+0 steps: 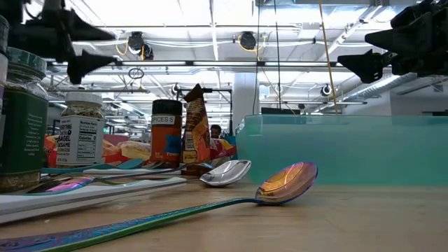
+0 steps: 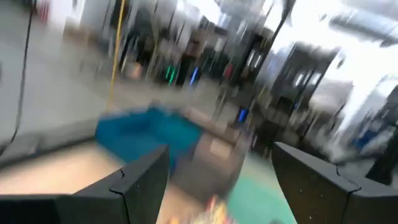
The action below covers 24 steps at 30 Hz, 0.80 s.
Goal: Pick & Place Food Item
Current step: Put the yellow noodle pack into the blue bin
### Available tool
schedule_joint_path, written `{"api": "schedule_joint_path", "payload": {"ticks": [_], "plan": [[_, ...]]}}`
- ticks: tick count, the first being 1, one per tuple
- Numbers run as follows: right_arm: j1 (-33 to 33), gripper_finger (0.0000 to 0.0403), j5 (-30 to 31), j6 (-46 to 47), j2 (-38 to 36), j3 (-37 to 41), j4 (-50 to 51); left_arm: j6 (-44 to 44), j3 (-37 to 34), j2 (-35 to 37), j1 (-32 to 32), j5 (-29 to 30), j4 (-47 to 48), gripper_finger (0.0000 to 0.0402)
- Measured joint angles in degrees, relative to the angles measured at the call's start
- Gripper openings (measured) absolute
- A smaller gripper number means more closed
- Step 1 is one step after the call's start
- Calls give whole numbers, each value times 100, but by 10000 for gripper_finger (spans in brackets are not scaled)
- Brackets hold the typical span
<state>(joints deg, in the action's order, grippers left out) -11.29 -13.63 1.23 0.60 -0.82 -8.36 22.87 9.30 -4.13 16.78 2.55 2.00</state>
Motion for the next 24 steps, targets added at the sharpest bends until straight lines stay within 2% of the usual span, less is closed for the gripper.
{"api": "schedule_joint_path", "payload": {"ticks": [4, 7, 16, 24], "plan": [[0, 393, 0, 2, 0, 2, 0, 167, 347, -830, 0, 195, 1114, 285], [-2, 393, 0, 2, 0, 2, 0, 126, 499, -1621, 2, 229, 1275, 285], [-2, 393, 0, 0, 0, 0, 0, -686, 533, -3911, 0, 248, 394, 285], [-2, 393, 0, 0, 0, 2, 0, -1288, 537, -5186, -37, 286, -546, 285]]}}
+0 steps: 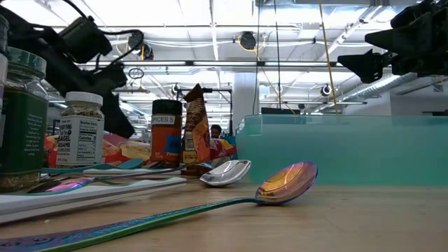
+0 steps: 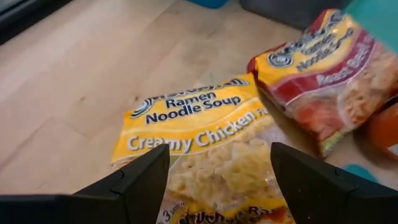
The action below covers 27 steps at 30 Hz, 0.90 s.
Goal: Pick & Place Food Item
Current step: Put the yellow noodle pack into the blue bin
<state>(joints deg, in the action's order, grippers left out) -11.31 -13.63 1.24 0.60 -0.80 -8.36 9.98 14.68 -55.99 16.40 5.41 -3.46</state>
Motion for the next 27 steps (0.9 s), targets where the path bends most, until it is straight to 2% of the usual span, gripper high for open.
{"api": "schedule_joint_path", "payload": {"ticks": [6, 9, 12, 18, 24, 27], "plan": [[1, 393, 0, 2, 0, -1, 0, -89, 0, -650, 1, 357, -450, 284], [1, 393, 0, 1, 0, -2, 0, -81, 16, -809, -4, 390, -488, 268], [2, 393, 0, 2, 0, 0, 0, -73, 16, -856, -2, 383, -480, 227], [2, 393, 0, 1, 0, -1, 0, 21, 4, -861, -2, 369, -654, 117], [1, 393, 0, 1, 0, -1, 0, -67, -4, -804, 0, 368, -1234, 22], [0, 393, 0, 1, 0, -1, 0, -79, -7, -757, 2, 369, -1753, 7]]}}
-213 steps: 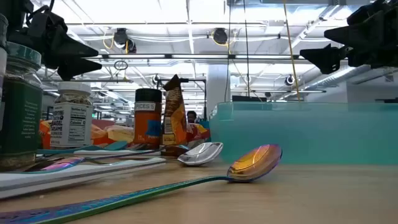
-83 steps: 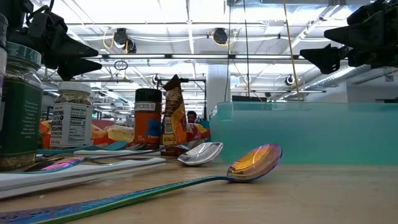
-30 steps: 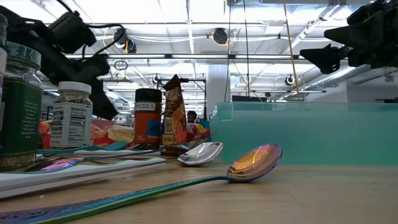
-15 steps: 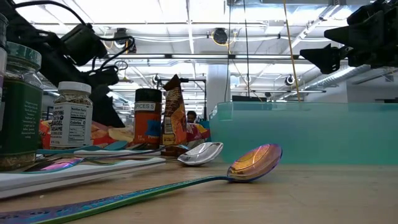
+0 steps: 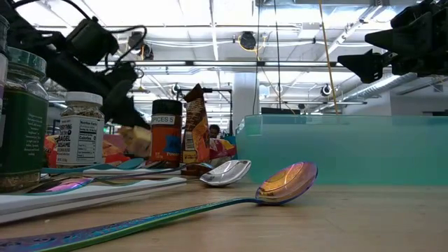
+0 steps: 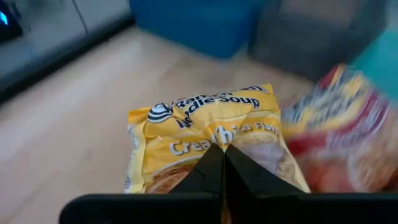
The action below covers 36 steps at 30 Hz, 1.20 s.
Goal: Pick & Place Food Item
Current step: Put the yellow noodle pack into the blue bin
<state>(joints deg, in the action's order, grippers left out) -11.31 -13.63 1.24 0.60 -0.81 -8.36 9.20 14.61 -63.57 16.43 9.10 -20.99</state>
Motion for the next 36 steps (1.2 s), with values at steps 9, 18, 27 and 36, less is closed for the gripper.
{"api": "schedule_joint_path", "payload": {"ticks": [9, 18, 27, 36], "plan": [[0, 393, 0, 1, 0, 0, 0, -470, 0, 61, 0, 7, -1389, 5], [0, 393, 0, 0, 1, 1, 0, -713, 179, 61, 0, 7, -1728, 5], [0, 393, 0, 1, 0, -1, -15, -1301, 461, 63, -11, -7, -1649, 9], [1, 393, 15, -149, 1, -1, -135, -2195, 479, 63, -11, -5, -1690, 16]]}}
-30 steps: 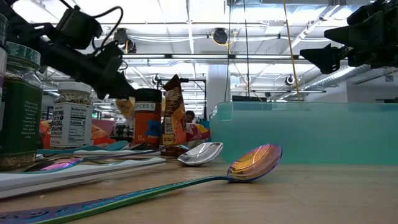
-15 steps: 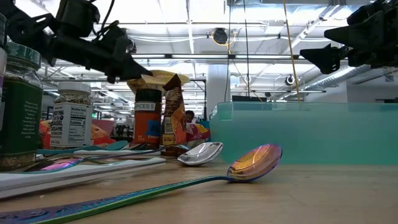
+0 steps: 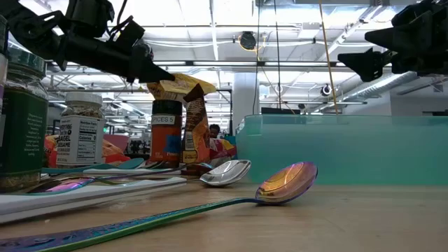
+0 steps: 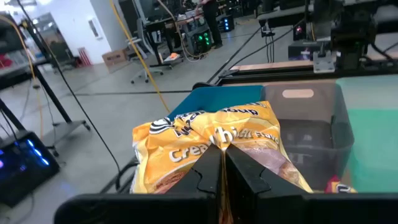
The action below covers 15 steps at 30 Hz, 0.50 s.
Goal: Pick & Place Food Item
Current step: Put the yellow noodle pack into the blue bin
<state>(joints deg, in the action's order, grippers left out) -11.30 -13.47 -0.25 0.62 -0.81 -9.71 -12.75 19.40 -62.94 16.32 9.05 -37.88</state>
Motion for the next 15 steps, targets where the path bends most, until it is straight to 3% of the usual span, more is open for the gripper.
{"api": "schedule_joint_path", "payload": {"ticks": [3, 9, 15], "plan": [[4, 393, -30, -273, 1, 1, -405, -233, 0, 0, 28, 1, -69, 5], [49, 393, 272, 935, 1, 1, -1516, -258, 4, 0, 162, 4, -272, 16], [49, 393, 299, 1213, 1, 1, -2406, -258, 4, 0, 291, 2, -272, 6]]}}
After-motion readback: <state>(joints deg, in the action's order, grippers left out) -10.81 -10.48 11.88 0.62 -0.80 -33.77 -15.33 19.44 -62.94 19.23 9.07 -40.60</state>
